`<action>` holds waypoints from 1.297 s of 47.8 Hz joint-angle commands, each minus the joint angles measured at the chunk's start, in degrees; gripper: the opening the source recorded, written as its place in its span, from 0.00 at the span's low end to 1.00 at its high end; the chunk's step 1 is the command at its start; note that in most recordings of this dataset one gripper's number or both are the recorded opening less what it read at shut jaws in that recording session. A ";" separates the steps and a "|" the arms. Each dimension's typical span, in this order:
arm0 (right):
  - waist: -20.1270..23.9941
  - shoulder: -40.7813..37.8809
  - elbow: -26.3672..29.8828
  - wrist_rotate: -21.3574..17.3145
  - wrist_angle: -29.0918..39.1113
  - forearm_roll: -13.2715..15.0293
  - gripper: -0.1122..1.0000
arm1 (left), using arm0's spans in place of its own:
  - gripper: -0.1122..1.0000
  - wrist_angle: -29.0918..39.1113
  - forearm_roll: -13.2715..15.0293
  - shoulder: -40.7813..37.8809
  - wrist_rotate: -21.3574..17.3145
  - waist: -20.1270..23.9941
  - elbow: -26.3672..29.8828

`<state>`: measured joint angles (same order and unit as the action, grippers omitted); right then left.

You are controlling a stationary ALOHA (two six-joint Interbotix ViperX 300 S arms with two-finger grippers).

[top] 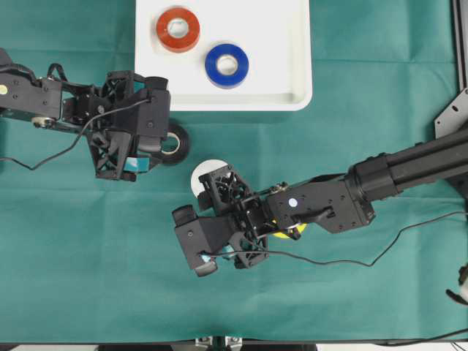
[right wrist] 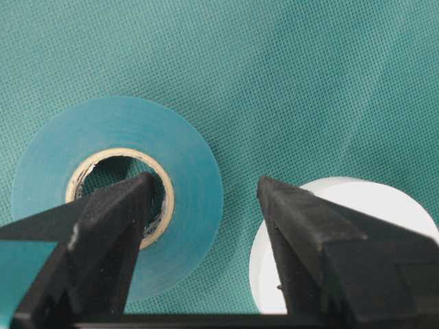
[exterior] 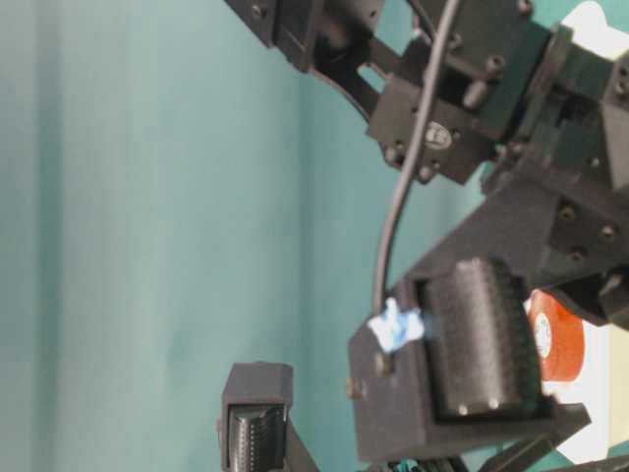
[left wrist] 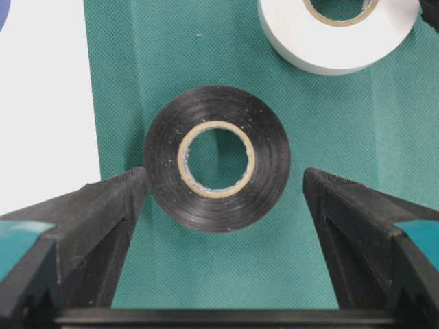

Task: Put the tape alternately from left to right into the white case.
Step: 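Close the right gripper inside the teal roll's hole and lift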

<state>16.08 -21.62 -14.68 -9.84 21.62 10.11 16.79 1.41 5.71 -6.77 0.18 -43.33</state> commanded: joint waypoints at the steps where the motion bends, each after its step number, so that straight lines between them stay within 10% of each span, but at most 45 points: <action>1: -0.18 0.97 1.14 0.09 -0.26 0.18 0.73 | 0.79 -0.35 0.09 0.79 0.00 -0.09 0.35; 14: -0.09 1.05 1.23 0.09 -0.26 0.09 0.70 | 0.79 -0.35 0.09 0.79 0.00 -0.18 0.35; 23: -0.09 1.05 1.49 0.09 -0.44 0.09 0.36 | 0.79 -0.35 0.09 0.79 0.00 -0.09 0.35; 62: -0.09 7.82 0.70 0.00 -0.09 0.18 0.36 | 0.79 -0.35 0.09 1.14 0.00 -0.18 -0.09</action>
<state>16.00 -17.49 -14.33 -9.76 21.62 10.11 16.79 1.41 5.71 -6.77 0.18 -43.86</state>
